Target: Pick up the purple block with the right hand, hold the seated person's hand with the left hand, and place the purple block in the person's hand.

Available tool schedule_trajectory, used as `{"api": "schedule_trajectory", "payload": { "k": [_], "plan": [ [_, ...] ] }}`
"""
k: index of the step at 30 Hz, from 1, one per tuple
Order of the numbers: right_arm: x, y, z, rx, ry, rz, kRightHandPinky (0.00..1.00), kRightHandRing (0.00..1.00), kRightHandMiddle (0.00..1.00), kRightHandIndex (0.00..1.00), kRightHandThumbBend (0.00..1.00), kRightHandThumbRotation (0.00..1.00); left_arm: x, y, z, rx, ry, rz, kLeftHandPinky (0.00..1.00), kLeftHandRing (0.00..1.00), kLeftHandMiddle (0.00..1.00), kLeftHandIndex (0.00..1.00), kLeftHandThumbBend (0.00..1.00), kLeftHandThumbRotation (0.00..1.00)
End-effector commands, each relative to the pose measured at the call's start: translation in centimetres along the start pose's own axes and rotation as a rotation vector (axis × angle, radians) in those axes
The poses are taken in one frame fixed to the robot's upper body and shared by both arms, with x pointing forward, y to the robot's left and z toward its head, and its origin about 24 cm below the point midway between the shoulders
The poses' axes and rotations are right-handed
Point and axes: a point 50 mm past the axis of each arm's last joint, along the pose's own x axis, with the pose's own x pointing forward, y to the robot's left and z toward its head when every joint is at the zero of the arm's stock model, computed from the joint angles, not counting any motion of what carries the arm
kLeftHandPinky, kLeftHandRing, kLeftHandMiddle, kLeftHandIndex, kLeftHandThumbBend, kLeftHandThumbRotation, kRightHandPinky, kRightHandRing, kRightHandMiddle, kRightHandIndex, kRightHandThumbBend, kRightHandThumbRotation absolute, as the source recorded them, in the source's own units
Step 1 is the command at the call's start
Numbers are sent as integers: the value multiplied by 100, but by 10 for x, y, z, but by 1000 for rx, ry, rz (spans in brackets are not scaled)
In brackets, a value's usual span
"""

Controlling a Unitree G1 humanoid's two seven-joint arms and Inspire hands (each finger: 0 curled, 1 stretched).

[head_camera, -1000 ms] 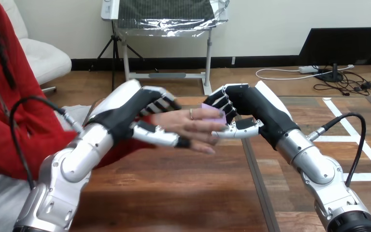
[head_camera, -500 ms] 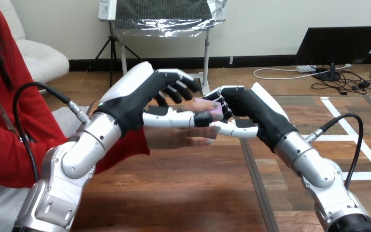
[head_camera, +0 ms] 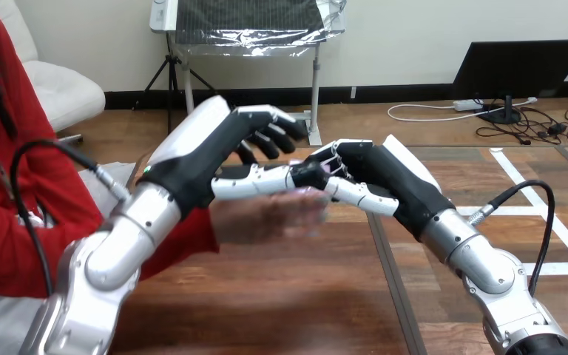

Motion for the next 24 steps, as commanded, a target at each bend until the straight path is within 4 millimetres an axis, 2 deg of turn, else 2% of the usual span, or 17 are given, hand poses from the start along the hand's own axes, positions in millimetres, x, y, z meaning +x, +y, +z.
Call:
{"api": "schedule_trajectory", "payload": {
  "k": [1, 12, 19, 24],
  "plan": [
    [4, -13, 13, 9, -66, -46, 50, 55, 60, 62, 77, 100, -9, 9, 4, 8, -31, 55, 55, 66, 68, 70, 88, 82],
    [0, -11, 9, 40, -74, -49, 49, 56, 60, 63, 81, 100, -22, 3, 1, -48, -48, 87, 56, 66, 68, 70, 94, 84],
    [-5, -10, 6, 45, -75, -55, 48, 56, 61, 63, 79, 100, -30, -1, 0, -82, -48, 113, 56, 66, 68, 70, 98, 89],
    [-8, -9, 3, 53, -71, -58, 50, 58, 62, 64, 77, 100, -37, -6, -2, -97, -56, 149, 56, 66, 68, 70, 97, 95]
  ]
}}
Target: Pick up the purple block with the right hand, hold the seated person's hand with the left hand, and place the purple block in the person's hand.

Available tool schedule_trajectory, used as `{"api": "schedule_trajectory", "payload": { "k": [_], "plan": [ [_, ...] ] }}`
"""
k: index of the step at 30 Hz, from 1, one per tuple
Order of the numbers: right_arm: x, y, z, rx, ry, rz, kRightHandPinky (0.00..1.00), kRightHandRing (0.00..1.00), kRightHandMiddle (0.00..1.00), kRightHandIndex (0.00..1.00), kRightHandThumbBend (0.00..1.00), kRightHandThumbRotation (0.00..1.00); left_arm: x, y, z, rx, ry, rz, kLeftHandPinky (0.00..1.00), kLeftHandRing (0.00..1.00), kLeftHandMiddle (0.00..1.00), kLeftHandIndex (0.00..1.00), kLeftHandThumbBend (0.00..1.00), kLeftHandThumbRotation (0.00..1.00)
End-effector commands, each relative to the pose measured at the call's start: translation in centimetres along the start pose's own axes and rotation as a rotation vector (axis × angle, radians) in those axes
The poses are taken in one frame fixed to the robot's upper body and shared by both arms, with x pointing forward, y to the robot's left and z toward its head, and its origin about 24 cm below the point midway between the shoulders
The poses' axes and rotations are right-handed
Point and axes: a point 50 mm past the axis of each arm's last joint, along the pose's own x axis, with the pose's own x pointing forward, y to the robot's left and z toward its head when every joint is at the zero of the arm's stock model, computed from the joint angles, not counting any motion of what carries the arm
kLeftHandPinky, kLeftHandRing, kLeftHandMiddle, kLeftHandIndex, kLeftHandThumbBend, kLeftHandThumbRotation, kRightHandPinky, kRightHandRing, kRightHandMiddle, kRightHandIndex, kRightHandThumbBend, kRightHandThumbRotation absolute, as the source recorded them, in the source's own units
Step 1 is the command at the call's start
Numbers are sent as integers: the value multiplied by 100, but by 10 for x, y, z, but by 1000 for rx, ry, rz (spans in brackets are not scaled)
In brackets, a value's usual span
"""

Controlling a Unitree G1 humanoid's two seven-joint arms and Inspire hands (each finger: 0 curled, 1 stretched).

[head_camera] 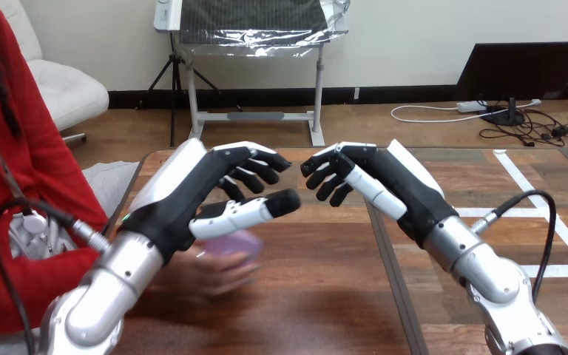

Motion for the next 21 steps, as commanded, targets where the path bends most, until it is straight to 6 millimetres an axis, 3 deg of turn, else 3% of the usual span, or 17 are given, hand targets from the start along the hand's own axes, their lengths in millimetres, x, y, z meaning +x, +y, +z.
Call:
{"api": "schedule_trajectory", "payload": {
  "k": [1, 15, 21],
  "plan": [
    [-2, -11, 7, 5, -50, -53, 50, 58, 63, 64, 77, 100, -2, 11, 14, -13, -99, 113, 56, 66, 68, 70, 97, 96],
    [-19, 0, -1, 46, -54, -59, 57, 66, 70, 73, 72, 100, -31, -18, 7, -251, -148, 259, 60, 67, 70, 70, 81, 100],
    [-30, 15, -4, 135, -58, -80, 63, 73, 77, 78, 77, 100, -48, -31, 8, -344, -159, 296, 60, 68, 72, 71, 71, 100]
  ]
}}
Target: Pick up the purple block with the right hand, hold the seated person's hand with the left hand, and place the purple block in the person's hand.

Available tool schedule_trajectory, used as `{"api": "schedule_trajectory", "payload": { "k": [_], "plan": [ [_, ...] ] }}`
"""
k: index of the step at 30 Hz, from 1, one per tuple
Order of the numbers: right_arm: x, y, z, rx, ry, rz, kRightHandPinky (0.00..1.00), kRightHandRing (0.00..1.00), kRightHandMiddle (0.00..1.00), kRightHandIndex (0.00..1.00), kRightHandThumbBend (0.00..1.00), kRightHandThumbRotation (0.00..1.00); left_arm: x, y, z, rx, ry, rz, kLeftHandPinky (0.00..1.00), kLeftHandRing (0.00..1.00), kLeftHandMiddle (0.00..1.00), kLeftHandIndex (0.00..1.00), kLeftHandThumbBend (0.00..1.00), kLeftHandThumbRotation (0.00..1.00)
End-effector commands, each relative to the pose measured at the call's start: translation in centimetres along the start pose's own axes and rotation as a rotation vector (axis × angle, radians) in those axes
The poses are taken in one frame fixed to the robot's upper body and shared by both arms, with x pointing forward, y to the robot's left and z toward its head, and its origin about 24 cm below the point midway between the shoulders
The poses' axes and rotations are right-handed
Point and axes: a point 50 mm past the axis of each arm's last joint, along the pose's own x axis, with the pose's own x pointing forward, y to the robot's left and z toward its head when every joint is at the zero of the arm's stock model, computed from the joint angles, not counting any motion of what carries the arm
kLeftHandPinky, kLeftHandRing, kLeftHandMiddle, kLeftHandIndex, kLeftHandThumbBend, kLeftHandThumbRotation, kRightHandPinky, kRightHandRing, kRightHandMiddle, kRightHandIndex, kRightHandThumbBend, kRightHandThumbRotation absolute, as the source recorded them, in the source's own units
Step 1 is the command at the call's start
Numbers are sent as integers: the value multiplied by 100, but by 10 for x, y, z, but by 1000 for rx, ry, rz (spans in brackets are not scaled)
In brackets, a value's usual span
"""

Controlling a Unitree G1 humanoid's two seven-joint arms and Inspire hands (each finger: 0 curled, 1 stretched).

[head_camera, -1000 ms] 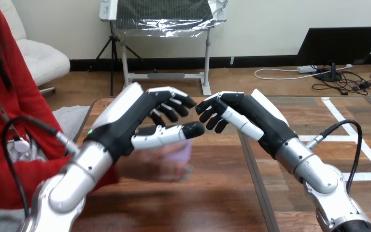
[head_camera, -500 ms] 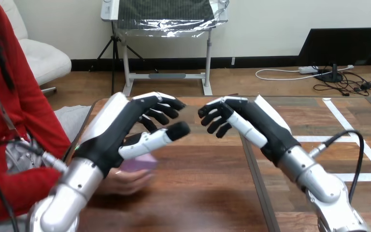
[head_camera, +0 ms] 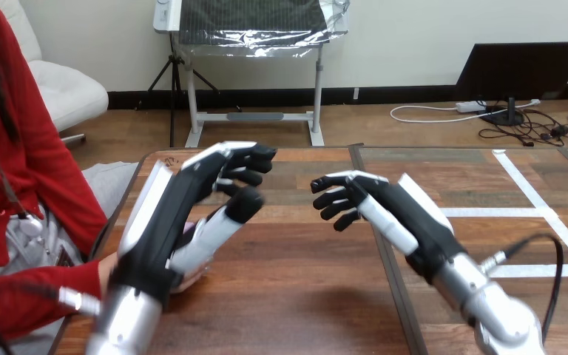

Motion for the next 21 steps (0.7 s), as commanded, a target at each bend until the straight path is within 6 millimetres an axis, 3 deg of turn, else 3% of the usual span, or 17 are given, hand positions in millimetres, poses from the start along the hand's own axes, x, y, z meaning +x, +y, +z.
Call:
{"api": "schedule_trajectory", "payload": {
  "k": [1, 13, 21],
  "plan": [
    [-1, 3, 16, 58, -107, -62, 64, 75, 78, 79, 78, 100, -14, -4, 7, -81, -38, 57, 59, 69, 72, 72, 70, 100],
    [-25, 36, 13, 254, -128, -119, 77, 87, 89, 90, 75, 100, -54, -10, 7, -219, 9, 102, 57, 71, 73, 72, 68, 100],
    [-44, 62, 14, 405, -144, -144, 85, 92, 94, 96, 72, 100, -75, -14, 7, -288, 32, 153, 60, 72, 72, 73, 66, 100]
  ]
}}
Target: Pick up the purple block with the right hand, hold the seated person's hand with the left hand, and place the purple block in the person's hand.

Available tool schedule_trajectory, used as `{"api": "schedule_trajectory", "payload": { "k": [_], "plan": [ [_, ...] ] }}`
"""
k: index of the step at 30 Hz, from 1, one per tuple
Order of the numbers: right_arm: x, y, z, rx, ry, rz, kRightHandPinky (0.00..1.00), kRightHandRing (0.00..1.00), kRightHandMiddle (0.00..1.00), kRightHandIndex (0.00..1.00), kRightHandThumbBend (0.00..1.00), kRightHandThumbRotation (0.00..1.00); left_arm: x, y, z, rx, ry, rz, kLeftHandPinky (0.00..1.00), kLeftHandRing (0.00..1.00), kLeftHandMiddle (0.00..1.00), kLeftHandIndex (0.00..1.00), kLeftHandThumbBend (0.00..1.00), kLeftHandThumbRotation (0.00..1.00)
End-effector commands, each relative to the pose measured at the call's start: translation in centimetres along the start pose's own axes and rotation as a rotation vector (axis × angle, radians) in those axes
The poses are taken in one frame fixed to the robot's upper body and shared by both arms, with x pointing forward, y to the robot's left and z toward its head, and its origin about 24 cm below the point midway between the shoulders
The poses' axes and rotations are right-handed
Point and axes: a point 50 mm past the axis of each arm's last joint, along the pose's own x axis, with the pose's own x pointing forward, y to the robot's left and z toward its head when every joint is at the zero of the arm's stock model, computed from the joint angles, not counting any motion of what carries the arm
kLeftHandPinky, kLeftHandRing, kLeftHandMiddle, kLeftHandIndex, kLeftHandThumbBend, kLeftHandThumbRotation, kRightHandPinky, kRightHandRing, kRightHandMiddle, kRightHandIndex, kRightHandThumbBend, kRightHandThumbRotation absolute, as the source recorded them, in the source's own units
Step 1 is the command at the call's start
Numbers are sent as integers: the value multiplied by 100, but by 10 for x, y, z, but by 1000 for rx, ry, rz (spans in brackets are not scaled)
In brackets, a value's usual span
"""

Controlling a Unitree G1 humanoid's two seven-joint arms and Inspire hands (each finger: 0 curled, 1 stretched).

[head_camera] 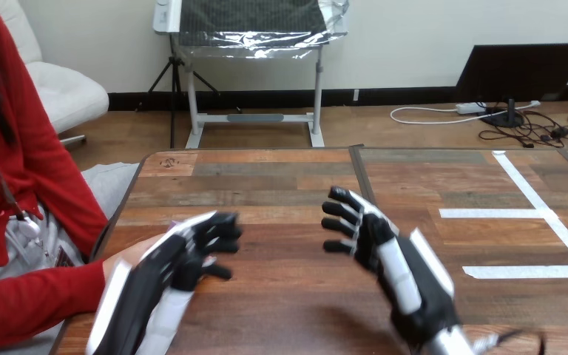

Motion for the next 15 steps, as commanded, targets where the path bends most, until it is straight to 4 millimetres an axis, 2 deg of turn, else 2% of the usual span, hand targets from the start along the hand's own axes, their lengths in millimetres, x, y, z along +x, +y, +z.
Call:
{"api": "schedule_trajectory", "payload": {
  "k": [1, 7, 15],
  "plan": [
    [3, 16, 18, 82, -118, -6, 85, 92, 94, 96, 72, 100, 2, 0, 15, -30, -106, 32, 60, 71, 72, 72, 65, 100],
    [-8, 26, 18, 118, -135, -43, 86, 92, 95, 96, 72, 100, -5, 1, 12, -56, -78, 56, 61, 70, 71, 72, 63, 100],
    [-13, 30, 21, 126, -149, -65, 85, 91, 94, 95, 74, 100, -8, 1, 9, -116, -42, 68, 62, 71, 72, 73, 59, 100]
  ]
}}
